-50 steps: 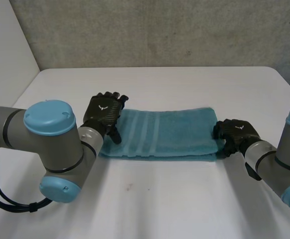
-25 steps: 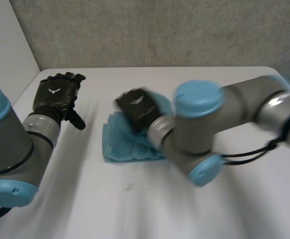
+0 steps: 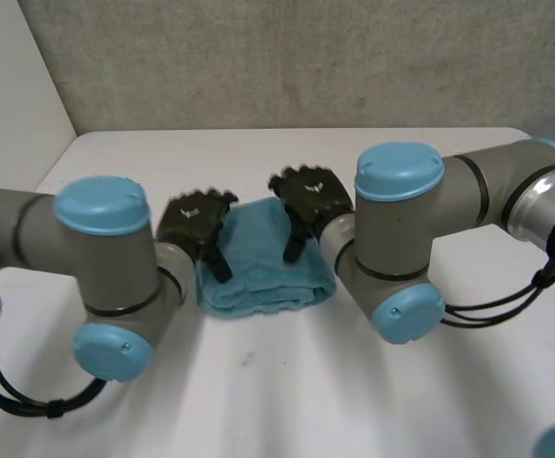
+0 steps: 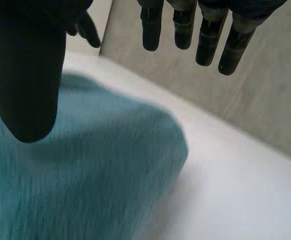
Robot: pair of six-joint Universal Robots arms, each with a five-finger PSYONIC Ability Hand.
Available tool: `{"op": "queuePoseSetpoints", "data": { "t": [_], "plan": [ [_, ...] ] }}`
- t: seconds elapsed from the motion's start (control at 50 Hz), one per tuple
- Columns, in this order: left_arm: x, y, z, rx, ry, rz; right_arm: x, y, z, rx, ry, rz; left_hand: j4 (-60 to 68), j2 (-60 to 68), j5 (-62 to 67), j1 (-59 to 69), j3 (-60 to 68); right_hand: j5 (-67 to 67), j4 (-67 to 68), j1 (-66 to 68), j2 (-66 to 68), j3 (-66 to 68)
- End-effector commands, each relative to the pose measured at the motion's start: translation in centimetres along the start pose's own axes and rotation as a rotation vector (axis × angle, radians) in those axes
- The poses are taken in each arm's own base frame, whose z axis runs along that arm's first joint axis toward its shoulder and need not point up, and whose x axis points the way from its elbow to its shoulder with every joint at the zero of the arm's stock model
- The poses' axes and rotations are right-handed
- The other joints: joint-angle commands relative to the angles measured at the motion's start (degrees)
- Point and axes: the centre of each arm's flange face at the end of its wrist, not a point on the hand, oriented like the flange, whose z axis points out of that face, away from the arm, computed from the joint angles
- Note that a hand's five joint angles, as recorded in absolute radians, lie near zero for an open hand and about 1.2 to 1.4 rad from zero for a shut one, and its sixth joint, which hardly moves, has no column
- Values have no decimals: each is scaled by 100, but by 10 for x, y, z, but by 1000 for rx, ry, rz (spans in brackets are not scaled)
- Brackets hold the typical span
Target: Fold the laundry
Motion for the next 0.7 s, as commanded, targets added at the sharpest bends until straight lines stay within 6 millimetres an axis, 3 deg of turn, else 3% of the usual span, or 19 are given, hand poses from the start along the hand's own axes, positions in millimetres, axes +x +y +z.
{"op": "queuePoseSetpoints", "data": {
  "t": [0.02, 0.12, 0.16, 0.18, 0.2, 0.22, 0.26, 0.28, 0.3, 0.32, 0.34, 0.36, 0.38, 0.42, 0.44, 0.48, 0.52, 0.56, 0.7],
  "plan": [
    [-3, 25, 2, -138, -14, -3, 14, 42, 12, -145, -2, 23, -169, -190, -273, -115, -235, -376, -348, -219, -289, -247],
    [-11, 14, -1, -124, -33, -10, 22, 44, 15, -175, 7, 29, -174, -195, -277, -120, -240, -376, -348, -219, -289, -247],
    [-14, 4, -4, -103, -41, -13, 29, 33, 16, -150, 22, 31, -174, -195, -277, -120, -240, -376, -348, -219, -289, -247],
    [-15, -7, -9, -75, -39, -15, 29, 33, 16, -150, 22, 31, -174, -195, -277, -120, -240, -376, -348, -219, -289, -247],
    [-15, -20, -14, -43, -40, -18, 32, 20, 14, -119, 30, 33, -174, -195, -277, -120, -240, -376, -348, -219, -289, -247],
    [-16, -20, -14, -43, -40, -18, 33, 20, 14, -118, 30, 33, -174, -195, -277, -120, -240, -376, -348, -219, -289, -247],
    [-18, -54, -27, 48, -40, -27, 40, -23, 2, -23, 53, 32, -174, -195, -277, -120, -240, -376, -348, -219, -289, -247],
    [-18, -54, -28, 49, -40, -27, 40, -24, 1, -22, 54, 32, -174, -195, -277, -120, -240, -376, -348, -219, -289, -247],
    [-19, -74, -37, 108, -42, -32, 44, -45, -8, 22, 66, 37, -174, -195, -277, -120, -240, -376, -348, -219, -289, -247],
    [-19, -74, -37, 108, -42, -32, 50, -63, -18, 62, 85, 45, -174, -195, -277, -120, -240, -376, -348, -219, -289, -247],
    [-21, -93, -47, 164, -43, -37, 50, -63, -18, 63, 86, 45, -174, -195, -277, -120, -240, -376, -348, -219, -289, -247],
    [-23, -113, -57, 224, -48, -43, 60, -78, -28, 94, 117, 58, -174, -195, -277, -120, -240, -376, -348, -219, -289, -247],
    [-24, -113, -57, 224, -48, -43, 60, -78, -28, 94, 117, 58, -174, -195, -277, -120, -240, -376, -348, -219, -289, -247],
    [-36, -146, -75, 310, -78, -54, 86, -112, -57, 166, 223, 68, -119, -140, -223, -65, -185, -376, -348, -219, -289, -247],
    [-36, -146, -75, 311, -78, -54, 86, -112, -57, 166, 224, 68, -119, -140, -222, -65, -185, -376, -348, -219, -289, -247],
    [-46, -157, -82, 325, -102, -58, 113, -134, -86, 213, 344, 66, -68, -89, -172, -15, -134, -376, -348, -219, -289, -247],
    [-62, -174, -98, 328, -142, -63, 126, -141, -99, 229, 391, 64, -51, -72, -155, 2, -117, -376, -348, -219, -289, -247],
    [-67, -178, -105, 308, -157, -66, 136, -144, -110, 229, 431, 62, -85, -106, -188, -31, -151, -376, -348, -219, -289, -247],
    [-69, -176, -121, 236, -134, -63, 153, -132, -135, 175, 496, 32, -174, -195, -277, -120, -240, -376, -348, -219, -289, -247]
  ]
}}
